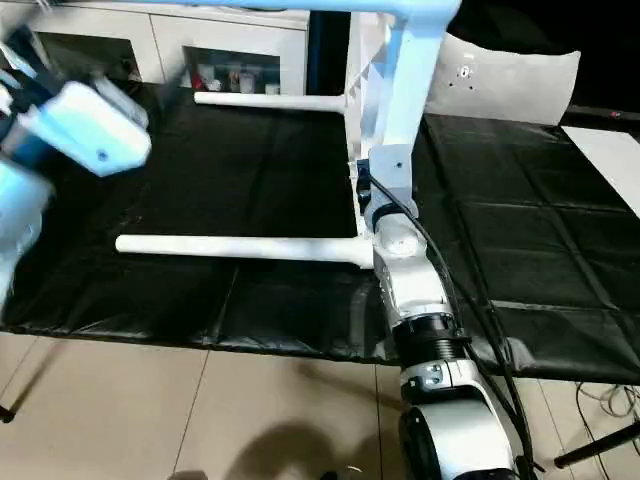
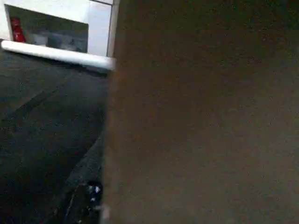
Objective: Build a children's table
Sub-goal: Flip table
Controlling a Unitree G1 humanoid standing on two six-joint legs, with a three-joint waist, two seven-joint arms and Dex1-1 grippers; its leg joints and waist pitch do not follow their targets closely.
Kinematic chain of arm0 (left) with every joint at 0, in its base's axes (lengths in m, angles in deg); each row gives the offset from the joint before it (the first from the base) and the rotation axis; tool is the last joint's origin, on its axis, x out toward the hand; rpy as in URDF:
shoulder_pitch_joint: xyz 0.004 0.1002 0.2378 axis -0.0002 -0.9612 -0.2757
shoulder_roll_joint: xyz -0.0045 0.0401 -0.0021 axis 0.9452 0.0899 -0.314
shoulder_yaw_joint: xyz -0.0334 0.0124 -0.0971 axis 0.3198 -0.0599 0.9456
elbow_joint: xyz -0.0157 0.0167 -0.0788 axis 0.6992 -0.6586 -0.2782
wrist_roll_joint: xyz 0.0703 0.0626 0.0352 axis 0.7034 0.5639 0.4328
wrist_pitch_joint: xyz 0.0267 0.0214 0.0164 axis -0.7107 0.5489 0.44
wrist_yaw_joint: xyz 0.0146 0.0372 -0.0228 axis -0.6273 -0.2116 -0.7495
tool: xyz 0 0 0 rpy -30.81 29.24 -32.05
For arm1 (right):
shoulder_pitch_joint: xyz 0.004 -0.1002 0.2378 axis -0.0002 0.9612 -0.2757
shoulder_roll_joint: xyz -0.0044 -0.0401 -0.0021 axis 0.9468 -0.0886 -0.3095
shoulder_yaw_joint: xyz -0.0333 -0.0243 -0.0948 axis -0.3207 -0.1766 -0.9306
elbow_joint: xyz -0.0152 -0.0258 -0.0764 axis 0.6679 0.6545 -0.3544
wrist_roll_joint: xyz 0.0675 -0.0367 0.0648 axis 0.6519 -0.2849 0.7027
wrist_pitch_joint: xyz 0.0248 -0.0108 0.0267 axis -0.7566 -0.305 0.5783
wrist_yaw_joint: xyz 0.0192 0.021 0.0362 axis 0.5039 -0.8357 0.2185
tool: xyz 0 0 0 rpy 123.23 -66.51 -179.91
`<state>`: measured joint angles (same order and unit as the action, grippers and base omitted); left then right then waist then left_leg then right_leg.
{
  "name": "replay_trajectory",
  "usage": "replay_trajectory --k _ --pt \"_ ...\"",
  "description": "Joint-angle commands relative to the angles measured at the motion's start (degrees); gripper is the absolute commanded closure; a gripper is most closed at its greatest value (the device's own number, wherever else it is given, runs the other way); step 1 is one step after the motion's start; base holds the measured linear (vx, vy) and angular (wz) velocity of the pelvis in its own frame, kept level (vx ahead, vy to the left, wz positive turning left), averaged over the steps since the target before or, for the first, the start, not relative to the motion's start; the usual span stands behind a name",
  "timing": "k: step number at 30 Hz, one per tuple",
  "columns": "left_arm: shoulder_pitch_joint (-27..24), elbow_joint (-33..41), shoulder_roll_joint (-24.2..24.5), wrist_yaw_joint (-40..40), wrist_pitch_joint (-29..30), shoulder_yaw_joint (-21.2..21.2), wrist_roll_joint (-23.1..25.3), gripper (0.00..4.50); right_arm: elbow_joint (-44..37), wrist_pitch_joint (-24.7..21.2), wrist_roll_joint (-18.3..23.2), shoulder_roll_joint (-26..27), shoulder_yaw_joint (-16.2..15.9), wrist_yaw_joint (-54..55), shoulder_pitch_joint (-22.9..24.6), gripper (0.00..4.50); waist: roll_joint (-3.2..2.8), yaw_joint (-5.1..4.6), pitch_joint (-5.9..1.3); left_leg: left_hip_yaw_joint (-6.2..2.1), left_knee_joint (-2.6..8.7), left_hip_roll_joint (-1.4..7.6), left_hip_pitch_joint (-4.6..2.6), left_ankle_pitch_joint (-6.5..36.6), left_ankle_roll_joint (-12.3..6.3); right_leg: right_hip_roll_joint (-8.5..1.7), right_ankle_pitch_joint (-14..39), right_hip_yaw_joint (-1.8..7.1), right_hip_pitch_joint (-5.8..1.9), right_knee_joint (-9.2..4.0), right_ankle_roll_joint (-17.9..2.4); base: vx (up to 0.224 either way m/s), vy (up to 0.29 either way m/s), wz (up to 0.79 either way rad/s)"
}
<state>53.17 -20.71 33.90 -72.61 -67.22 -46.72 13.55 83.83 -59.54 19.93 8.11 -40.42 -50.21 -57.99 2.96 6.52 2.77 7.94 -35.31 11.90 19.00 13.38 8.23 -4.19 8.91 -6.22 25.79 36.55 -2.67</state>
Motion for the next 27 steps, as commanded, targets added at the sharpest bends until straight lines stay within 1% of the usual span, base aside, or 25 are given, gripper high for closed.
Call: replay_trajectory --k 1,2,3,4,7,9,10,12,13,14,15,16,17,18,19,20,21,22,25,26,27 --pt "0.6 -2.3 0.4 -0.7 -0.3 -0.4 1.4 0.00 0.4 -0.4 -0.9 -0.5 0.1 0.5 -0.8 2.34 -0.54 0.19 -3.72 0.89 4.00 -0.56 1.52 4.3 1.04 -2.90 15.6 3.29 -5.02 -4.00 -1.8 0.000 0.000 0.00" --pt "2.6 -6.0 0.5 -1.1 -0.6 -0.5 1.9 0.00 -0.1 -0.3 -1.3 -0.8 -0.1 0.4 -0.7 2.38 -0.61 0.23 -3.79 0.86 3.99 -0.56 1.53 4.2 1.11 -2.97 16.1 3.27 -5.03 -3.96 -1.7 0.000 0.000 0.00" --pt "3.5 -7.7 0.4 -1.2 -1.0 -0.5 2.0 0.00 -0.2 -0.2 -1.4 -0.9 -0.2 0.4 -0.8 2.40 -0.94 0.31 -3.76 0.91 3.97 -0.65 1.29 4.7 1.08 -2.82 16.8 3.24 -4.70 -4.22 -1.4 0.000 0.000 0.00" --pt "4.6 -9.2 0.3 -1.5 -1.5 -0.6 2.4 0.00 -0.3 -0.3 -1.4 -1.0 -0.2 0.3 -0.7 2.43 -0.91 0.36 -3.76 0.93 3.96 -0.75 1.17 5.1 0.99 -2.70 17.2 3.19 -4.62 -4.37 -1.4 0.000 0.000 0.00" --pt "7.7 -14.9 0.1 -1.3 -1.6 -1.8 3.1 0.00 -1.1 -0.4 -1.6 -1.5 -0.6 0.1 -0.4 2.44 -0.83 0.43 -3.88 0.71 4.05 -0.61 1.38 4.9 1.23 -2.89 16.4 3.20 -4.93 -4.04 -1.6 0.000 0.000 0.00" --pt "9.0 -19.0 0.3 -0.7 -1.7 -2.9 3.7 0.00 -1.8 -0.4 -1.6 -1.6 -1.0 0.1 0.0 2.44 -1.15 0.46 -3.93 0.61 4.02 -0.62 1.50 4.3 1.40 -2.95 14.6 3.24 -5.01 -3.88 -2.3 0.000 0.000 0.00" --pt "9.5 -20.7 0.3 -1.0 -2.2 -3.1 3.8 0.00 -2.2 -0.4 -1.7 -1.7 -1.2 0.0 0.2 2.44 -1.42 0.41 -3.92 0.59 4.02 -0.60 1.50 4.3 1.47 -2.95 14.1 3.23 -4.99 -3.86 -2.5 0.000 0.000 0.00" --pt "10.3 -23.1 0.2 -1.2 -2.9 -3.2 3.9 0.00 -2.9 -0.4 -1.9 -1.8 -1.4 -0.1 0.4 2.44 -1.28 0.46 -4.01 0.61 3.99 -0.65 1.50 4.1 1.44 -3.00 13.4 3.27 -5.14 -3.79 -2.8 0.000 0.000 0.00" --pt "11.0 -24.6 0.1 -1.4 -3.7 -3.3 3.9 0.29 -3.3 -0.4 -2.1 -1.9 -1.6 -0.3 0.6 2.44 -1.33 0.49 -4.04 0.61 3.97 -0.65 1.54 3.5 1.37 -2.97 12.7 3.28 -5.17 -3.77 -3.1 0.000 0.000 0.00" --pt "11.0 -24.6 0.1 -1.4 -3.7 -3.3 3.9 0.29 -3.3 -0.4 -2.1 -1.9 -1.6 -0.3 0.6 2.44 -1.37 0.51 -4.08 0.59 3.97 -0.58 1.52 3.3 1.43 -3.01 12.0 3.32 -5.18 -3.62 -3.3 0.000 0.000 0.00" --pt "11.9 -26.4 -0.2 -1.5 -4.5 -3.3 3.8 0.36 -3.6 -0.4 -2.3 -2.1 -1.8 -0.5 0.7 2.44 -1.52 0.51 -4.11 0.51 3.97 -0.46 1.50 2.8 1.56 -3.03 10.7 3.33 -5.19 -3.42 -4.0 0.000 0.000 0.00" --pt "12.4 -27.6 -0.3 -1.6 -4.9 -3.4 3.8 0.36 -3.8 -0.4 -2.5 -2.2 -2.0 -0.6 0.7 2.44 -1.50 0.42 -4.01 0.62 3.95 -0.60 1.52 3.0 1.49 -2.88 10.3 3.33 -5.20 -3.58 -4.4 0.000 0.000 0.00" --pt "12.9 -28.5 -0.4 -1.8 -5.2 -3.4 3.9 0.36 -4.0 -0.4 -2.6 -2.3 -2.1 -0.7 0.8 2.44 -1.51 0.55 -4.04 0.62 3.93 -0.58 1.39 3.2 1.52 -2.93 10.3 3.32 -5.20 -3.56 -4.5 0.000 0.000 0.00" --pt "13.6 -30.0 -0.6 -2.0 -5.4 -3.5 3.8 0.63 -4.3 -0.4 -2.8 -2.5 -2.4 -0.9 0.9 2.44 -1.41 0.55 -3.97 0.62 3.97 -0.63 1.50 3.4 1.40 -2.97 10.7 3.34 -5.32 -3.56 -4.5 0.000 0.000 0.00" --pt "14.3 -31.4 -0.8 -2.2 -5.5 -3.6 3.9 0.63 -4.6 -0.4 -3.0 -2.8 -2.7 -1.1 1.0 2.44 -1.50 0.62 -3.98 0.59 4.00 -0.53 1.42 3.8 1.49 -3.14 11.4 3.37 -5.31 -3.58 -4.5 0.000 0.000 0.00" --pt "15.5 -33.7 -0.9 -2.9 -5.9 -3.8 3.9 0.76 -5.5 -0.5 -3.4 -3.4 -3.3 -1.8 1.4 2.45 -1.44 0.60 -3.89 0.65 3.99 -0.63 1.49 3.9 1.37 -3.04 12.0 3.35 -5.27 -3.80 -4.3 0.000 0.000 0.00" --pt "15.6 -33.8 -0.9 -3.0 -5.9 -3.8 3.9 0.80 -5.5 -0.5 -3.4 -3.5 -3.4 -1.8 1.4 2.45 -1.46 0.72 -3.90 0.63 3.98 -0.62 1.46 4.1 1.37 -3.08 12.6 3.33 -5.32 -3.81 -4.0 0.000 0.000 0.00" --pt "16.1 -34.6 -0.9 -3.6 -6.1 -3.7 4.1 0.81 -6.1 -0.6 -3.6 -3.9 -3.8 -2.2 1.5 2.45 -1.54 0.78 -3.97 0.61 3.94 -0.54 1.44 3.7 1.38 -3.17 12.4 3.37 -5.33 -3.71 -3.9 0.000 0.000 0.00" --pt "17.1 -35.9 -0.8 -4.3 -6.6 -3.4 4.3 1.13 -6.8 -0.7 -4.5 -5.2 -5.0 -3.7 1.6 2.45 -1.44 0.84 -3.91 0.64 3.89 -0.56 1.53 3.0 1.23 -3.08 12.1 3.37 -5.37 -3.69 -3.8 0.000 0.000 0.00" --pt "17.5 -36.6 -0.8 -4.2 -7.1 -3.3 4.1 1.13 -7.0 -0.8 -4.7 -5.8 -5.3 -4.4 1.5 2.45 -1.31 0.77 -3.90 0.66 3.89 -0.48 1.57 2.9 1.27 -3.14 12.0 3.41 -5.38 -3.65 -3.8 0.000 0.000 0.00" --pt "17.7 -37.1 -0.8 -4.2 -7.5 -3.2 4.0 1.21 -7.0 -0.8 -4.8 -6.2 -5.5 -4.8 1.5 2.45 -1.39 0.84 -3.95 0.66 3.85 -0.49 1.57 2.5 1.20 -3.16 11.8 3.40 -5.40 -3.61 -3.9 0.000 0.000 0.00"
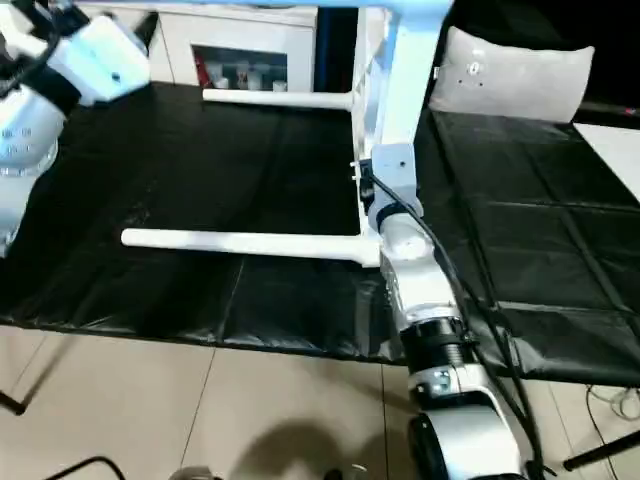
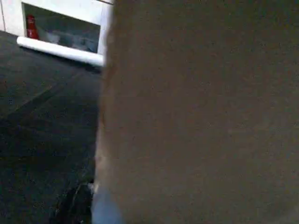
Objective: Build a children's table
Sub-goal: Flip table
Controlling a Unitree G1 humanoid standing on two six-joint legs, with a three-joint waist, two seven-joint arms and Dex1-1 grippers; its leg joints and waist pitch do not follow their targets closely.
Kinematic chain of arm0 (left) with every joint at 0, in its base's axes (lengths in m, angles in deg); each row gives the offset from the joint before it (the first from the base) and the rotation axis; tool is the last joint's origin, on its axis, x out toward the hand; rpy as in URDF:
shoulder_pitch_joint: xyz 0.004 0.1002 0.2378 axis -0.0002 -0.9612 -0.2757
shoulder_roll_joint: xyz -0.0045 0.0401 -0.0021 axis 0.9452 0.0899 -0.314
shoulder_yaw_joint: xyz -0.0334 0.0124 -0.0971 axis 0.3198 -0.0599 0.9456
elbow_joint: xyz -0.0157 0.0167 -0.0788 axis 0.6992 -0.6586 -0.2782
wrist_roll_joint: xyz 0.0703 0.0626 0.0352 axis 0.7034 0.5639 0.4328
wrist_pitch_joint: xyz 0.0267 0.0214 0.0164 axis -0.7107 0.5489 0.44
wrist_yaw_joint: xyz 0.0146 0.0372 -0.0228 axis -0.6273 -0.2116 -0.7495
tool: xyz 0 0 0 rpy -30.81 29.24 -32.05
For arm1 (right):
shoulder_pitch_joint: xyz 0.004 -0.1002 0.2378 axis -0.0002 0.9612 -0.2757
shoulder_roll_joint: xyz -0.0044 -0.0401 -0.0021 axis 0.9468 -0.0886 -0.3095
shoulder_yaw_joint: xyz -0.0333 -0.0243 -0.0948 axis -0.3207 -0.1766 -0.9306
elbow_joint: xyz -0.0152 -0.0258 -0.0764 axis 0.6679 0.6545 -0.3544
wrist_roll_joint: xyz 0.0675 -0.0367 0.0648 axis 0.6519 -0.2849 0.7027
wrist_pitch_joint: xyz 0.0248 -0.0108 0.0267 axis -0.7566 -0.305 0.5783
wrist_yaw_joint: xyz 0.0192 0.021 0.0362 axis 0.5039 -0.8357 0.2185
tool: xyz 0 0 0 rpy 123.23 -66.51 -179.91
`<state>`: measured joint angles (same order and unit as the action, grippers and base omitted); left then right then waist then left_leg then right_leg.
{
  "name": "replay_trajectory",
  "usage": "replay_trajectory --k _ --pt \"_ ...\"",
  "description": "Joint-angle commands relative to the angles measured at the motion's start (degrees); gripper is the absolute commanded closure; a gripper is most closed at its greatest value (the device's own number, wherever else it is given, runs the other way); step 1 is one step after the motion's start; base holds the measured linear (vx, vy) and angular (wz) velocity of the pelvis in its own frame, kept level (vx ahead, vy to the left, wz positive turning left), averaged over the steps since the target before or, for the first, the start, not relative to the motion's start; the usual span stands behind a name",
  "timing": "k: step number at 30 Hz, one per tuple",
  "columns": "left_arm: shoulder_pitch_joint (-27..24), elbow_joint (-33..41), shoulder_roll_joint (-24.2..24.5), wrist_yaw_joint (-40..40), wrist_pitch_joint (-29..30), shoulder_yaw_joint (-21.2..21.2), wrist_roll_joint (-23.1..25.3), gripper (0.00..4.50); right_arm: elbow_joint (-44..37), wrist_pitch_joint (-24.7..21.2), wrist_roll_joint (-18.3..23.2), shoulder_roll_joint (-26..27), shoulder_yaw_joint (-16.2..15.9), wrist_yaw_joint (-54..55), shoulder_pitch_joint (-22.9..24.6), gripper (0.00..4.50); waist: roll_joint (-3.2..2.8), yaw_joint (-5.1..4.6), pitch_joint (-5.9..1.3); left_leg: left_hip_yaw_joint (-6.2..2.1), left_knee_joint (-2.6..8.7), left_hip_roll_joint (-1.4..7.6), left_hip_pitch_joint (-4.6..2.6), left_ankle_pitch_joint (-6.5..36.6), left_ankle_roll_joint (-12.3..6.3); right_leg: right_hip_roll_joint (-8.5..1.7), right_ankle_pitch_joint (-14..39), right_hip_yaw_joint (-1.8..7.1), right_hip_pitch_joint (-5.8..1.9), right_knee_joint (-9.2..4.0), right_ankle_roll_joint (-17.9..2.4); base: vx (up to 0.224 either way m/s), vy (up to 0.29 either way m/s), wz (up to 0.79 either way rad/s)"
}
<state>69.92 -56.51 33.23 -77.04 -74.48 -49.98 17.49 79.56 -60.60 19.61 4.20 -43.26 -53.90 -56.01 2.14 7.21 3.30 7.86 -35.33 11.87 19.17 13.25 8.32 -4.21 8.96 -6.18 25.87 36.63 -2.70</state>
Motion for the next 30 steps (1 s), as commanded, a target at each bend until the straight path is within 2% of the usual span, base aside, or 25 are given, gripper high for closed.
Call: replay_trajectory --k 1,2,3,4,8,9,11,12,14,16,17,20,21,22,23,24,25,26,27,28,30 --pt "1.2 -1.5 -0.2 0.6 -0.3 0.1 -0.3 1.21 -3.0 0.1 -4.8 -3.1 -2.9 -1.9 -0.7 2.45 -0.82 0.12 -4.45 0.77 3.85 -0.52 1.36 2.6 1.08 -3.06 11.8 3.39 -5.42 -3.74 -3.9 0.000 0.000 0.00" --pt "1.3 -1.7 -0.4 1.3 -0.4 0.2 -1.0 1.26 -3.6 0.0 -5.2 -4.2 -3.4 -2.8 -0.9 2.45 -0.96 0.06 -4.48 0.78 3.81 -0.53 1.35 2.5 1.10 -3.04 11.4 3.40 -5.43 -3.73 -4.0 0.000 0.000 0.00" --pt "1.2 -1.9 -0.6 2.0 -0.4 0.2 -1.7 1.43 -4.2 -0.1 -5.6 -5.3 -3.8 -3.6 -1.0 2.45 -0.71 0.06 -4.42 0.82 3.77 -0.61 1.45 2.5 0.96 -2.97 11.3 3.38 -5.59 -3.71 -4.0 0.000 0.000 0.00" --pt "1.1 -2.1 -0.7 2.9 -0.4 0.2 -2.6 1.55 -4.9 -0.4 -6.2 -6.4 -4.4 -4.6 -1.3 2.45 -0.80 0.17 -4.48 0.85 3.68 -0.68 1.49 2.1 0.78 -3.01 11.1 3.42 -5.67 -3.60 -4.1 0.000 0.000 0.00" --pt "-0.3 -1.2 -2.8 8.8 3.6 1.7 -9.2 1.88 -9.6 -2.4 -6.8 -11.2 -6.2 -10.8 -3.1 2.45 -0.68 0.58 -4.38 1.13 3.44 -0.82 1.68 0.3 -0.35 -2.91 10.0 3.55 -5.78 -3.45 -5.0 0.000 0.000 0.00" --pt "-0.6 -0.4 -3.6 10.0 5.4 2.9 -11.6 2.03 -10.3 -2.5 -7.1 -13.0 -6.8 -13.1 -4.1 2.45 -0.42 0.69 -4.45 1.24 3.31 -0.94 1.82 0.0 -0.90 -2.84 10.3 3.55 -5.88 -3.40 -5.0 0.000 0.000 0.00" --pt "-0.8 -0.2 -4.1 10.9 6.5 3.7 -13.4 2.12 -10.8 -2.7 -7.1 -14.5 -7.0 -15.1 -5.0 2.44 -0.61 0.97 -4.35 1.37 3.26 -1.03 1.82 0.0 -1.52 -2.88 12.6 3.51 -5.62 -3.73 -4.4 0.000 0.000 0.00" --pt "-1.6 -0.3 -4.0 11.8 7.1 4.4 -14.7 2.20 -11.3 -3.0 -6.3 -16.9 -7.2 -18.9 -6.8 2.44 -0.59 1.01 -4.32 1.38 3.21 -1.02 1.80 0.9 -1.83 -2.86 15.8 3.34 -5.58 -4.06 -3.5 0.000 0.000 0.00" --pt "-1.9 -0.4 -3.8 12.1 7.2 4.5 -15.0 2.23 -11.6 -3.0 -6.0 -18.0 -7.3 -20.4 -7.5 2.44 -0.69 1.07 -4.22 1.44 3.19 -1.01 1.71 1.7 -1.99 -2.81 18.0 3.29 -5.31 -4.36 -2.6 0.000 0.000 0.00" --pt "-3.5 0.2 -3.9 13.8 8.9 5.6 -17.0 2.32 -11.4 -2.6 -6.0 -22.0 -8.4 -25.7 -10.7 2.44 -0.42 1.01 -4.21 1.52 3.15 -1.11 1.72 2.2 -2.38 -2.67 20.6 3.13 -5.20 -4.73 -0.8 0.000 0.000 0.00" --pt "-4.1 0.6 -4.2 14.4 9.6 6.0 -17.9 2.32 -10.8 -2.2 -6.1 -23.3 -8.7 -27.2 -11.9 2.44 -0.66 1.07 -4.19 1.48 3.16 -1.05 1.59 2.4 -2.28 -2.71 21.1 3.08 -5.07 -4.71 -0.8 0.000 0.000 0.00" --pt "-5.0 1.7 -4.9 15.5 11.3 7.0 -19.3 2.44 -9.5 -1.2 -6.4 -25.2 -9.2 -29.2 -13.5 2.44 -0.65 1.02 -4.09 1.57 3.03 -1.17 1.60 3.4 -2.71 -2.55 23.4 2.97 -4.82 -5.00 0.0 0.000 0.000 0.00" --pt "-5.0 1.7 -4.9 15.5 11.3 7.0 -19.3 2.52 -9.5 -1.2 -6.4 -25.2 -9.2 -29.2 -13.5 2.44 -0.56 1.07 -4.02 1.68 2.94 -1.33 1.55 3.7 -2.89 -2.44 24.8 2.85 -4.64 -5.41 0.8 0.000 0.000 0.00" --pt "-6.2 3.4 -5.6 16.2 13.0 7.5 -20.5 2.52 -7.4 0.4 -6.9 -26.5 -9.6 -30.3 -15.3 2.44 -0.72 1.10 -4.05 1.69 2.98 -1.28 1.38 4.2 -2.85 -2.46 25.8 2.81 -4.47 -5.49 1.1 0.000 0.000 0.00" --pt "-7.6 5.1 -6.2 17.0 14.6 7.6 -21.6 2.56 -5.0 2.1 -7.5 -27.5 -9.9 -31.5 -17.1 2.44 -1.07 1.08 -4.12 1.49 3.11 -1.04 1.40 4.5 -2.60 -2.72 25.9 2.72 -4.52 -5.32 0.6 0.000 0.000 0.00" --pt "-8.8 6.7 -6.9 17.4 15.8 7.4 -22.6 2.58 -2.3 3.9 -7.8 -28.0 -10.1 -32.5 -19.1 2.44 -0.69 0.93 -4.17 1.54 3.00 -0.98 1.43 5.2 -2.85 -2.69 26.3 2.62 -4.39 -5.42 0.0 0.000 0.000 0.00" --pt "-8.8 6.7 -6.9 17.4 15.8 7.4 -22.6 2.60 -2.3 3.9 -7.8 -28.0 -10.1 -32.5 -19.1 2.44 -0.73 0.90 -4.06 1.63 2.82 -1.21 1.47 5.5 -3.14 -2.43 26.8 2.54 -4.27 -5.62 0.1 0.000 0.000 0.00" --pt "-10.3 8.6 -7.8 17.9 17.3 7.2 -23.7 2.63 0.9 6.1 -8.5 -28.6 -10.6 -33.7 -21.7 2.44 -0.76 1.00 -4.11 1.72 2.79 -1.20 1.34 5.8 -3.31 -2.39 27.0 2.60 -4.15 -5.65 0.1 0.000 0.000 0.00" --pt "-11.2 9.7 -8.3 18.2 18.2 7.1 -24.2 2.66 3.0 7.6 -8.7 -28.9 -11.0 -34.6 -23.5 2.44 -0.61 0.79 -4.09 1.65 2.72 -1.12 1.60 6.1 -3.50 -2.61 27.5 2.54 -4.26 -5.50 -0.5 0.000 0.000 0.00" --pt "-11.9 10.6 -8.6 18.3 18.9 7.1 -24.6 2.66 4.3 8.5 -8.7 -29.2 -11.3 -35.6 -24.8 2.44 -0.65 0.99 -4.00 1.77 2.54 -1.28 1.57 6.4 -3.94 -2.44 28.8 2.43 -4.06 -5.89 0.0 0.000 0.000 0.00" --pt "-13.1 12.6 -9.3 18.5 20.7 7.4 -25.6 2.70 7.2 10.8 -8.2 -29.5 -11.8 -38.8 -27.3 2.44 -0.64 0.99 -4.08 1.80 2.49 -1.08 1.49 6.7 -4.16 -2.36 28.9 2.39 -3.83 -5.84 -0.1 0.000 0.000 0.00"
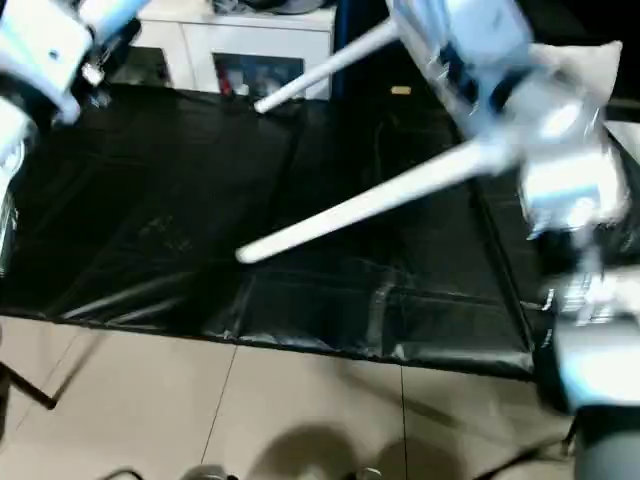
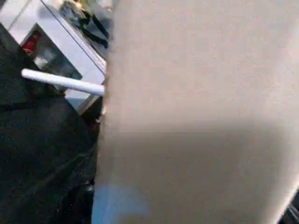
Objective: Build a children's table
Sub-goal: Flip table
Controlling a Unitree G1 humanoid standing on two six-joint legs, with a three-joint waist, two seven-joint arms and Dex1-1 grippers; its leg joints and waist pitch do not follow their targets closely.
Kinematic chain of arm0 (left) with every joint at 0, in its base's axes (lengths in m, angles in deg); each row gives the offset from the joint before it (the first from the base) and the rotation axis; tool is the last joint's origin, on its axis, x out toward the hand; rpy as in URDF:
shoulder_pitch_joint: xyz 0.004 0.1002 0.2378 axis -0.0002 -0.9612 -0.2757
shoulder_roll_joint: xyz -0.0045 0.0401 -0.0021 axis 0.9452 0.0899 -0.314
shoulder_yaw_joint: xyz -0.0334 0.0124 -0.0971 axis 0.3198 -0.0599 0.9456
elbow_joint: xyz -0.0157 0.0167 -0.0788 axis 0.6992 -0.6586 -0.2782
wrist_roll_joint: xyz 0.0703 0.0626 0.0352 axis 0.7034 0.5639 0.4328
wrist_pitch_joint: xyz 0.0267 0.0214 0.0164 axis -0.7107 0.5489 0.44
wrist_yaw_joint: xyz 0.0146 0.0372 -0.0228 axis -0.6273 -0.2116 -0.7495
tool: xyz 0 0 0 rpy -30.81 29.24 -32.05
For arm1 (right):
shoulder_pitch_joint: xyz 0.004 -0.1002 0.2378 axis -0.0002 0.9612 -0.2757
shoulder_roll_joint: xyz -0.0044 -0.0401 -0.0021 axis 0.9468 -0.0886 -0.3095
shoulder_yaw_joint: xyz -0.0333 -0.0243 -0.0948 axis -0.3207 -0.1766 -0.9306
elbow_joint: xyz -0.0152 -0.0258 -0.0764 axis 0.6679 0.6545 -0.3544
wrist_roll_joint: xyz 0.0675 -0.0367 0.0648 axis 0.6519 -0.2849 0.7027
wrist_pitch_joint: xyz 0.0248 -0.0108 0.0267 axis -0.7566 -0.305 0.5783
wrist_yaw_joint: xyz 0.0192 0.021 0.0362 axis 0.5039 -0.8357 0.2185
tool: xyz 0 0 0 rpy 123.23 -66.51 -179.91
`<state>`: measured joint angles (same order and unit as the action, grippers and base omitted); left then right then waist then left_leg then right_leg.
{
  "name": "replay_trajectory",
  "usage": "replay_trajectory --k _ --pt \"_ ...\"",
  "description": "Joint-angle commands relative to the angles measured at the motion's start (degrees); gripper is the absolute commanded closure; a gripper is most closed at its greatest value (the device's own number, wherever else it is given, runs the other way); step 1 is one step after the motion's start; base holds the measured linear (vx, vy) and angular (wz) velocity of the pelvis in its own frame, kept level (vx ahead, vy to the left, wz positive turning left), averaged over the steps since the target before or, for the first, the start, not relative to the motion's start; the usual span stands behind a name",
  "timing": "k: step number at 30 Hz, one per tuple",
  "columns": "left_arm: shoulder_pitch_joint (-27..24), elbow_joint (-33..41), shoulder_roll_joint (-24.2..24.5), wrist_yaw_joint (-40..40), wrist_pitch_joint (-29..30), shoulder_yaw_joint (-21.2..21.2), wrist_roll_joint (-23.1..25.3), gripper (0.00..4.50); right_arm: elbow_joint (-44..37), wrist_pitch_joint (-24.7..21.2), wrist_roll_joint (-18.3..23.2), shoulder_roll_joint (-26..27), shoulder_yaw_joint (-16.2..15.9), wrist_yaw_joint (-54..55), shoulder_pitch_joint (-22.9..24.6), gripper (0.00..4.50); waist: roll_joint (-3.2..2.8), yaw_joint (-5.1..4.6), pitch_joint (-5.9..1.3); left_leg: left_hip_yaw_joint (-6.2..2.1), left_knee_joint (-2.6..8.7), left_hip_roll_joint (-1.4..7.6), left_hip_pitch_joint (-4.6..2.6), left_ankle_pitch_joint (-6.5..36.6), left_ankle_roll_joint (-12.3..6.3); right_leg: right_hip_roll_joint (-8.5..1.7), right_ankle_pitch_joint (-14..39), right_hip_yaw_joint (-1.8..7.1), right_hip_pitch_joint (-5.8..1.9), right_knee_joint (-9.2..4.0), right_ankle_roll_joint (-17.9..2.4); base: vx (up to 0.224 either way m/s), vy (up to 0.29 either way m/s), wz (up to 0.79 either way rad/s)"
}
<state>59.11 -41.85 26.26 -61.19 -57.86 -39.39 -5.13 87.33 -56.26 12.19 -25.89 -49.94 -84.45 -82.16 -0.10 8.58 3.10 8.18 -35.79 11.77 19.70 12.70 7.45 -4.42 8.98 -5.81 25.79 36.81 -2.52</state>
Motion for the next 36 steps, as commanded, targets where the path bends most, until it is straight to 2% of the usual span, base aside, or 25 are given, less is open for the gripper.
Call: replay_trajectory --k 1,2,3,6,7,9,12,13,14,15,16,17,19,22,24,25,27,28,29,30,31,32,33,34,36 --pt "-2.3 -2.0 -2.4 2.7 4.2 -3.2 -3.0 2.73 -0.5 6.6 -0.7 0.5 -5.1 -8.5 -1.3 2.44 1.70 -0.36 -3.90 1.43 2.93 -0.83 1.04 7.5 -3.35 -2.18 28.7 1.98 -3.76 -5.85 -0.5 0.000 0.000 0.00" --pt "-2.5 -1.6 -2.5 2.7 4.5 -3.1 -3.2 2.75 0.0 7.4 -0.4 0.5 -5.2 -9.8 -1.6 2.44 1.54 -0.23 -3.86 1.47 2.90 -0.86 0.90 7.6 -3.47 -2.02 28.7 1.99 -3.52 -5.99 -0.5 0.000 0.000 0.00" --pt "-3.0 -0.6 -2.8 3.0 5.5 -2.9 -3.6 2.78 0.7 10.1 0.8 0.4 -5.4 -13.0 -2.0 1.89 1.83 -0.41 -3.82 1.54 2.93 -0.66 0.88 8.1 -3.51 -1.97 28.3 2.05 -3.41 -5.96 -0.9 0.000 0.000 0.00" --pt "-3.9 1.5 -3.2 3.1 7.9 -2.4 -3.9 2.81 4.0 14.7 3.3 1.6 -3.6 -13.9 -3.4 1.68 1.56 -0.48 -3.73 1.28 2.98 -0.31 1.17 10.2 -3.71 -2.32 28.0 1.96 -3.44 -5.69 -1.8 0.000 0.000 0.00" --pt "-4.1 2.0 -3.4 3.0 8.6 -2.2 -4.1 2.81 5.0 16.7 3.5 1.8 -3.4 -14.2 -3.8 1.68 1.62 -0.59 -3.56 1.24 3.07 -0.48 1.30 10.9 -3.62 -2.22 29.4 1.81 -3.54 -6.03 -0.9 0.000 0.000 0.00" --pt "-4.8 3.2 -4.2 2.5 11.1 -1.6 -5.0 2.85 6.3 23.3 4.5 2.2 -3.0 -14.5 -4.0 1.35 1.61 -0.69 -3.50 1.17 3.08 -0.40 0.85 12.9 -3.18 -2.37 31.8 1.59 -3.20 -6.50 -0.2 0.000 0.000 0.00" --pt "-5.1 3.4 -4.3 2.5 11.6 -1.6 -5.3 2.86 6.3 27.2 4.1 2.2 -3.0 -13.2 -3.8 1.20 1.45 -0.89 -3.43 0.98 3.09 -0.53 0.29 16.4 -2.97 -2.25 34.6 0.96 -3.03 -7.31 1.0 0.000 0.000 0.00" --pt "-5.2 3.5 -4.3 2.6 11.7 -1.6 -5.3 2.86 6.4 28.6 4.2 2.2 -2.9 -13.0 -3.8 1.20 1.50 -1.05 -3.36 0.79 3.25 -0.47 0.38 17.1 -2.95 -2.29 35.1 0.71 -3.26 -7.41 1.5 0.000 0.000 0.00" --pt "-5.6 3.4 -4.2 2.8 11.8 -1.6 -5.1 2.86 6.0 30.8 5.9 2.9 -0.9 -11.8 -3.9 1.08 1.12 -1.10 -3.37 0.69 3.25 -0.52 0.38 17.5 -2.87 -2.30 35.3 0.60 -3.30 -7.48 1.7 0.000 0.000 0.00" --pt "-5.7 3.4 -4.3 2.9 12.0 -1.5 -4.9 2.86 5.8 32.7 7.3 3.4 0.4 -11.7 -4.1 0.95 1.39 -1.37 -3.48 0.61 3.31 -0.57 0.63 17.8 -2.87 -2.35 35.6 0.45 -3.53 -7.61 2.4 0.000 0.000 0.00" --pt "-5.7 3.3 -4.2 3.0 12.0 -1.5 -4.8 2.86 5.1 34.6 8.7 4.0 2.1 -10.6 -4.3 0.88 1.01 -1.34 -3.53 0.48 3.38 -0.49 0.46 18.4 -2.89 -2.44 35.6 0.31 -3.47 -7.80 2.5 0.000 0.000 0.00" --pt "-5.8 3.1 -4.2 3.1 12.0 -1.5 -4.7 2.86 4.3 35.9 10.6 4.6 3.7 -10.5 -4.3 0.82 1.14 -1.44 -3.61 0.55 3.39 -0.47 0.43 18.5 -3.01 -2.43 35.2 0.31 -3.48 -7.91 2.6 0.000 0.000 0.00" --pt "-5.8 2.7 -4.1 3.7 11.8 -1.9 -4.3 2.89 1.3 38.8 15.8 6.1 6.7 -11.5 -3.8 0.52 0.79 -1.34 -3.89 0.29 3.87 -0.02 0.38 17.9 -3.54 -2.58 30.9 0.39 -3.82 -7.44 0.9 0.000 0.000 0.00" --pt "-5.9 2.0 -3.9 4.2 10.8 -2.4 -3.8 2.91 -2.2 38.6 20.9 7.7 8.7 -13.3 -2.4 0.40 0.49 -0.96 -3.77 0.30 4.20 0.37 -0.23 19.2 -3.94 -2.61 28.6 0.89 -3.37 -7.35 -1.4 0.000 0.000 0.00" --pt "-6.0 1.3 -3.9 4.2 9.6 -2.2 -3.9 2.94 -6.6 35.1 24.8 9.5 9.9 -12.9 1.0 0.10 0.10 -0.85 -3.38 0.32 4.57 0.50 -0.50 20.2 -3.60 -2.54 27.9 1.22 -3.38 -7.55 -2.1 0.000 0.000 0.00" --pt "-6.2 0.9 -3.8 4.4 8.9 -2.3 -3.9 2.94 -8.7 33.3 26.3 10.5 10.5 -12.2 3.0 0.10 -0.03 -1.10 -3.22 0.05 4.73 0.55 -0.86 22.8 -2.92 -2.63 29.9 0.92 -3.40 -7.65 -2.0 0.000 0.000 0.00" --pt "-6.8 0.4 -3.3 4.9 7.4 -2.4 -3.4 2.96 -13.3 29.0 29.9 13.3 11.5 -10.2 8.8 0.01 -0.37 -1.26 -3.39 -0.39 5.27 0.54 -0.54 23.4 -2.13 -2.92 29.7 0.99 -4.33 -7.78 -1.3 0.000 0.000 0.00" --pt "-6.8 0.4 -3.3 4.9 7.4 -2.4 -3.4 2.96 -13.5 28.8 30.1 13.5 11.5 -10.0 9.2 0.01 -0.18 -1.26 -3.47 -0.43 5.31 0.45 -0.51 23.0 -2.10 -2.99 29.5 0.95 -4.51 -7.78 -1.1 0.000 0.000 0.00" --pt "-7.0 0.3 -3.3 5.0 7.1 -2.3 -3.5 2.96 -16.0 26.8 32.2 15.3 12.1 -8.3 13.1 0.00 -0.86 -1.11 -3.46 -0.65 5.33 0.46 -0.74 23.6 -1.82 -3.07 29.7 0.93 -4.43 -7.72 -1.3 0.000 0.000 0.00" --pt "-7.1 0.2 -3.2 5.0 6.8 -2.2 -3.5 2.96 -17.3 25.6 33.4 16.2 12.3 -7.5 15.3 0.00 -0.53 -1.26 -3.50 -0.47 5.28 0.35 -1.03 23.8 -1.85 -3.14 30.2 0.89 -4.42 -8.19 -1.0 0.000 0.000 0.00" --pt "-7.2 -0.2 -2.9 5.3 5.9 -2.1 -3.5 2.96 -18.9 24.4 34.4 17.7 12.3 -6.1 19.7 0.00 -0.83 -1.13 -3.56 -0.57 5.37 0.23 -0.80 22.7 -1.86 -3.18 29.6 0.95 -4.79 -8.29 -1.0 0.000 0.000 0.00" --pt "-7.2 -0.6 -2.6 5.3 5.2 -2.2 -3.4 2.96 -19.5 24.1 34.4 18.5 12.2 -5.0 22.5 0.00 -1.30 -0.83 -3.57 -0.59 5.38 0.26 -1.01 22.6 -1.75 -3.35 29.6 0.96 -4.55 -8.16 -1.1 0.000 0.000 0.00" --pt "-7.1 -0.9 -2.4 5.6 4.5 -2.3 -3.4 2.96 -19.8 23.9 34.0 19.4 12.3 -3.4 25.4 0.00 -0.95 -1.01 -3.78 -0.62 5.43 0.19 -1.00 22.1 -1.59 -3.27 29.3 0.93 -4.82 -8.03 -1.3 0.000 0.000 0.00" --pt "-7.0 -1.3 -2.1 5.9 3.7 -2.3 -3.6 2.96 -21.1 23.3 34.2 20.5 12.4 -2.1 28.5 0.00 -0.66 -0.79 -3.94 -0.60 5.52 0.14 -0.35 19.5 -1.62 -3.36 27.9 1.07 -5.35 -7.71 -1.5 0.000 0.000 0.00" --pt "-6.7 -2.0 -1.6 6.4 2.6 -2.3 -3.7 2.96 -24.6 20.3 36.5 22.9 13.0 0.3 34.0 0.00 -1.23 -0.52 -3.87 -0.31 5.50 -0.01 -0.41 17.3 -1.85 -3.29 27.4 1.35 -5.05 -7.91 -1.4 0.000 0.000 0.00"
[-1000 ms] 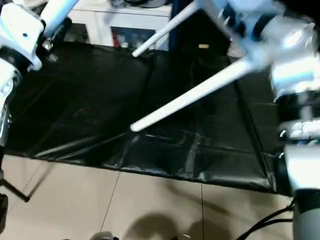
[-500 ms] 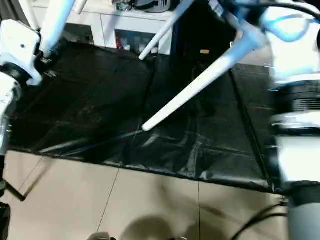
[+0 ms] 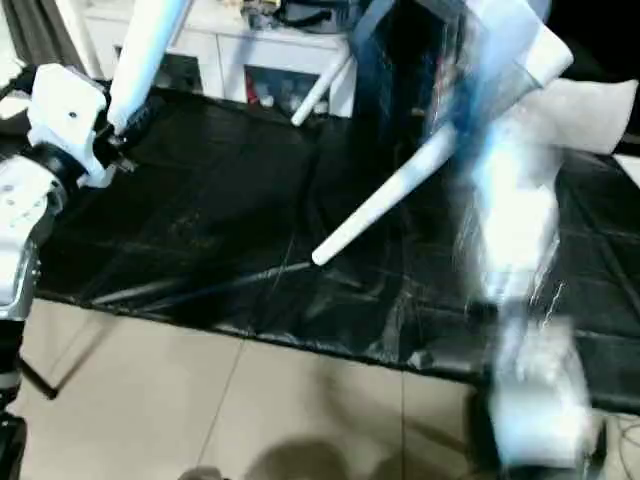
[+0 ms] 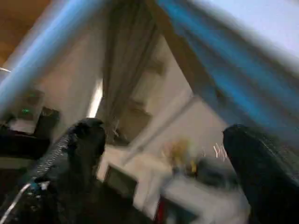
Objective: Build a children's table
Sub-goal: Flip table
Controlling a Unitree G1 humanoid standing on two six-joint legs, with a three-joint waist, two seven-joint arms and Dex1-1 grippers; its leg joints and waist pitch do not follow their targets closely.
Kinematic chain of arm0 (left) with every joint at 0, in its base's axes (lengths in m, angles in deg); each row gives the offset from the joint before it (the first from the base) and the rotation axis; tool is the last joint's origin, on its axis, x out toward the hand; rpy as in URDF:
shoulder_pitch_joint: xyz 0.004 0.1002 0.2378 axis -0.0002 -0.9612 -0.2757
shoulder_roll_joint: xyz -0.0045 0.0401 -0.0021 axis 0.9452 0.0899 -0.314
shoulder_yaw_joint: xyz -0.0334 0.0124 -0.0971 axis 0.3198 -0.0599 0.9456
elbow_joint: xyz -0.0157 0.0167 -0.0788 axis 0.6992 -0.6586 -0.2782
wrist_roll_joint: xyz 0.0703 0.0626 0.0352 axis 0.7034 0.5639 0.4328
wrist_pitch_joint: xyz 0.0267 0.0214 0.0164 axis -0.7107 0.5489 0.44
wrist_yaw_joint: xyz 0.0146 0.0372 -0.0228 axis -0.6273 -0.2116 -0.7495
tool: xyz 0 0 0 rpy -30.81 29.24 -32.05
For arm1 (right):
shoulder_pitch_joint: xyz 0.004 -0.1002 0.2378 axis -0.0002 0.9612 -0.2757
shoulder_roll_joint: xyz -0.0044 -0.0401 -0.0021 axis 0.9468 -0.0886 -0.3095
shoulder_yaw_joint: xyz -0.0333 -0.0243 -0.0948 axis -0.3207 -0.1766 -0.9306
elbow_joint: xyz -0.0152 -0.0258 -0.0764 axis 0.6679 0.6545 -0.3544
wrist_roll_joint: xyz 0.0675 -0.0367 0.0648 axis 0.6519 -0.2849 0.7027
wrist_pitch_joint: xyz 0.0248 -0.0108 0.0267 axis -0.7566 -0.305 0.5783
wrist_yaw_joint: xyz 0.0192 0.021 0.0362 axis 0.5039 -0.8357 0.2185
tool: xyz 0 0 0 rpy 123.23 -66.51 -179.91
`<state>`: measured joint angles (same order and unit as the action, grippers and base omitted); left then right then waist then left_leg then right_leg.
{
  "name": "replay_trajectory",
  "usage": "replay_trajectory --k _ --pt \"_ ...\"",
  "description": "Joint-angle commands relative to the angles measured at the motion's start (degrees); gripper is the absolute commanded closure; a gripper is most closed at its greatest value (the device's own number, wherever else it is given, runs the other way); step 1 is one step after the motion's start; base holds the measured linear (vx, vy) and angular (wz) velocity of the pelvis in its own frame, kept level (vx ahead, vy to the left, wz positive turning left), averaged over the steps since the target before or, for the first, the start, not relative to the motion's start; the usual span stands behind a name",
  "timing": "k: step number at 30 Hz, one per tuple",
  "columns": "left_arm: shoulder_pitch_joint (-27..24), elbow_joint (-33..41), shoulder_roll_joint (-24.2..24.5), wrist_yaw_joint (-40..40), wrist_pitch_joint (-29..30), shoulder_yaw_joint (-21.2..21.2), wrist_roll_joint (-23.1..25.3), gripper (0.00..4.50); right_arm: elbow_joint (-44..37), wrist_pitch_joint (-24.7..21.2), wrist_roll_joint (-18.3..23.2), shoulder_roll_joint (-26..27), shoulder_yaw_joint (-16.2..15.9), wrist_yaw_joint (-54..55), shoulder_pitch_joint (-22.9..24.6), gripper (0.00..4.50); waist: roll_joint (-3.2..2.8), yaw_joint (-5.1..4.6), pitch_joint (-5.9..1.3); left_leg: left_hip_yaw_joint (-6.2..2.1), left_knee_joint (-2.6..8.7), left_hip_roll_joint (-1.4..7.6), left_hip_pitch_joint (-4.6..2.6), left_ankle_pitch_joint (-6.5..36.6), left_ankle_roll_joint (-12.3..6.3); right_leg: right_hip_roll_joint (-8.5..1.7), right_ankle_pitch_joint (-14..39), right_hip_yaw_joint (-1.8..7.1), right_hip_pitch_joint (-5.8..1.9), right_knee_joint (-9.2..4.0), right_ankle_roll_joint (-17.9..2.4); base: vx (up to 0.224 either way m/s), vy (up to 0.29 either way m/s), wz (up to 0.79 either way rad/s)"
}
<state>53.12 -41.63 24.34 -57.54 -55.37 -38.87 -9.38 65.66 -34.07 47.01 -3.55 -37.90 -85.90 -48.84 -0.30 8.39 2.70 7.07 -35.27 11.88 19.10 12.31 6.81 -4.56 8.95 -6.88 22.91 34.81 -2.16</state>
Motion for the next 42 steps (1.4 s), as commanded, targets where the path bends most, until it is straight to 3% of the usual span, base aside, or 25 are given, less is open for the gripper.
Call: replay_trajectory --k 1,2,4,5,6,7,9,11,16,17,19,21,22,25,29,32,34,35,37,39,40,42 --pt "-0.7 -2.4 0.5 2.9 -0.2 -2.8 0.5 2.96 -4.3 -2.8 2.4 1.3 1.3 2.3 2.4 0.00 -0.93 -0.40 -3.46 0.64 5.11 -0.16 0.52 17.2 -1.14 -3.14 28.0 2.34 -2.46 -5.68 -1.4 0.000 0.000 0.00" --pt "-0.7 -2.5 0.5 2.9 -0.2 -2.8 0.5 2.96 -4.4 -2.9 2.5 1.4 1.3 2.4 2.6 0.00 -0.87 -0.54 -3.44 0.58 5.15 -0.16 0.82 17.1 -1.07 -3.12 28.6 2.24 -2.67 -5.71 -1.1 0.000 0.000 0.00" --pt "-0.6 -3.3 0.8 3.0 -0.9 -2.8 0.6 2.96 -7.0 -3.9 2.9 2.5 1.9 3.8 6.6 0.00 -0.81 -0.24 -3.65 0.85 4.94 -0.31 0.61 14.7 -1.24 -3.23 29.0 2.40 -2.45 -5.81 -0.3 0.000 0.000 0.00" --pt "-0.6 -4.2 1.1 3.3 -1.7 -2.9 0.8 2.96 -9.5 -4.3 3.1 3.6 2.3 5.3 10.9 0.00 -0.42 -0.26 -3.55 0.93 5.05 -0.41 0.99 13.3 -1.47 -3.16 28.6 2.50 -2.64 -5.97 0.1 0.000 0.000 0.00" --pt "-0.6 -4.6 1.3 3.5 -2.0 -2.9 0.8 2.96 -10.6 -4.5 3.2 4.1 2.5 6.0 12.7 0.00 -0.93 0.17 -3.67 1.05 5.10 -0.26 0.72 11.8 -1.54 -3.15 27.4 2.76 -2.27 -5.81 0.2 0.052 -0.021 0.04" --pt "-0.7 -4.6 1.3 3.5 -2.1 -2.9 0.8 2.96 -10.7 -4.5 3.1 4.2 2.5 6.2 13.1 0.00 -0.94 -0.16 -3.73 0.85 5.43 -0.14 1.34 11.4 -1.49 -3.09 26.1 2.69 -2.81 -5.44 -0.1 0.000 0.000 0.00" --pt "-0.9 -5.2 1.6 3.7 -2.8 -2.9 0.7 2.96 -11.7 -4.8 2.5 5.2 3.2 8.8 16.3 0.00 -1.37 -0.31 -3.80 0.92 5.34 -0.26 1.18 11.7 -1.17 -3.03 26.4 2.67 -2.63 -5.59 0.1 0.000 0.000 0.00" --pt "-1.3 -5.8 1.8 4.0 -3.4 -2.8 0.5 2.96 -11.4 -5.6 2.2 6.0 4.6 11.5 18.3 0.00 -1.27 -0.66 -3.68 0.94 5.47 -0.32 1.07 13.4 -1.09 -2.97 28.5 2.53 -2.54 -5.91 0.4 0.000 0.000 0.00" --pt "-2.5 -5.6 2.0 3.9 -3.6 -2.5 0.1 2.96 -9.2 -8.8 4.9 6.7 7.5 14.2 17.3 0.00 -1.06 -1.10 -3.32 0.97 5.38 -0.61 0.64 16.4 -1.31 -3.01 34.6 2.06 -2.03 -6.93 2.3 0.000 0.000 0.00" --pt "-2.7 -5.6 2.1 3.9 -3.6 -2.4 0.0 2.96 -8.5 -9.5 5.6 6.6 7.8 14.3 16.7 0.00 -1.26 -1.19 -3.27 0.97 5.30 -0.72 0.44 17.1 -1.34 -3.05 35.8 1.88 -1.84 -7.19 2.7 0.000 0.000 0.00" --pt "-3.1 -5.7 2.3 3.8 -4.1 -2.4 -0.1 2.96 -6.4 -11.0 6.2 6.1 7.9 14.4 15.2 0.00 -0.98 -1.59 -3.26 0.85 5.27 -0.83 0.58 17.6 -1.31 -3.05 36.5 1.54 -1.96 -7.27 3.0 0.000 0.000 0.00" --pt "-3.3 -5.8 2.5 4.1 -4.8 -2.5 -0.3 2.96 -3.0 -12.6 5.2 5.2 7.7 14.3 13.1 0.00 -1.14 -2.02 -3.20 0.83 5.30 -0.75 0.42 18.1 -1.45 -3.00 36.5 1.40 -1.84 -7.56 3.0 0.000 0.000 0.00" --pt "-3.4 -5.9 2.6 4.2 -5.2 -2.5 -0.3 2.96 -1.1 -13.2 4.8 4.8 7.5 13.9 12.0 0.00 -0.83 -2.36 -3.18 0.77 5.42 -0.65 0.55 18.4 -1.46 -2.99 36.2 1.33 -2.02 -7.64 2.8 0.000 0.000 0.00" --pt "-3.5 -6.5 2.5 5.1 -6.7 -2.7 -0.7 2.96 5.2 -13.3 4.1 4.1 7.3 11.5 7.1 0.00 -1.28 -2.47 -3.42 0.66 5.58 -0.43 0.67 17.8 -1.60 -3.33 34.0 1.51 -2.27 -7.31 1.5 0.000 0.000 0.00" --pt "-3.5 -8.7 2.0 6.0 -9.4 -2.7 -1.7 2.96 15.7 -12.4 3.4 3.0 7.3 8.4 -0.7 0.00 -1.31 -2.52 -3.50 0.77 5.70 -0.16 0.61 17.2 -1.80 -3.38 30.7 1.94 -2.29 -6.74 -1.1 0.000 0.000 0.00" --pt "-3.7 -11.7 1.0 7.9 -12.8 -2.6 -3.5 2.96 19.9 -10.8 3.5 2.2 7.1 4.5 -5.0 0.00 -1.04 -1.81 -3.74 1.08 5.62 0.06 0.69 14.0 -1.77 -3.52 27.2 2.55 -2.36 -6.00 -2.9 0.000 0.000 0.00" --pt "-4.0 -13.6 0.5 8.3 -14.1 -2.6 -3.9 2.96 17.4 -12.4 5.1 1.7 5.7 -1.3 -5.0 0.00 -0.75 -1.26 -4.03 1.22 5.48 0.28 0.92 11.0 -2.29 -3.49 22.6 2.90 -2.62 -5.21 -4.0 0.000 0.000 0.00" --pt "-4.1 -14.3 0.2 8.4 -14.3 -2.5 -4.2 2.96 15.3 -13.6 6.4 1.5 5.3 -3.6 -4.4 0.00 -0.90 -1.18 -4.08 1.21 5.48 0.36 0.89 10.5 -2.57 -3.39 21.2 2.91 -2.64 -4.97 -4.5 0.000 0.000 0.00" --pt "-4.6 -16.1 -0.8 8.8 -14.5 -2.3 -5.2 2.96 8.2 -18.1 11.4 1.1 5.5 -8.7 -1.9 0.00 -0.87 -0.44 -4.30 1.18 5.33 0.63 1.16 7.2 -3.24 -3.24 14.9 3.26 -3.15 -4.07 -5.4 0.000 0.000 0.00" --pt "-5.0 -17.1 -1.3 9.2 -15.2 -2.4 -5.8 2.96 6.2 -18.9 12.2 0.2 5.0 -10.6 -0.5 0.00 -0.87 -0.14 -4.55 1.28 5.09 0.69 1.20 4.3 -3.65 -3.25 10.2 3.28 -3.05 -3.46 -6.9 0.000 0.000 0.00" --pt "-5.0 -17.1 -1.3 9.2 -15.2 -2.4 -5.8 2.96 6.2 -18.9 12.2 0.2 5.0 -10.6 -0.5 0.00 -0.87 -0.14 -4.55 1.28 5.09 0.69 1.20 4.3 -3.65 -3.25 10.2 3.28 -3.05 -3.46 -6.9 0.000 0.000 0.00" --pt "-6.0 -19.3 -2.2 9.7 -16.8 -3.1 -6.0 2.96 -0.8 -20.9 13.1 -2.3 2.8 -13.6 4.2 0.00 -0.97 0.39 -4.55 1.32 5.01 0.85 1.20 4.0 -3.46 -3.40 9.9 3.32 -3.10 -3.37 -7.1 0.000 0.000 0.00"
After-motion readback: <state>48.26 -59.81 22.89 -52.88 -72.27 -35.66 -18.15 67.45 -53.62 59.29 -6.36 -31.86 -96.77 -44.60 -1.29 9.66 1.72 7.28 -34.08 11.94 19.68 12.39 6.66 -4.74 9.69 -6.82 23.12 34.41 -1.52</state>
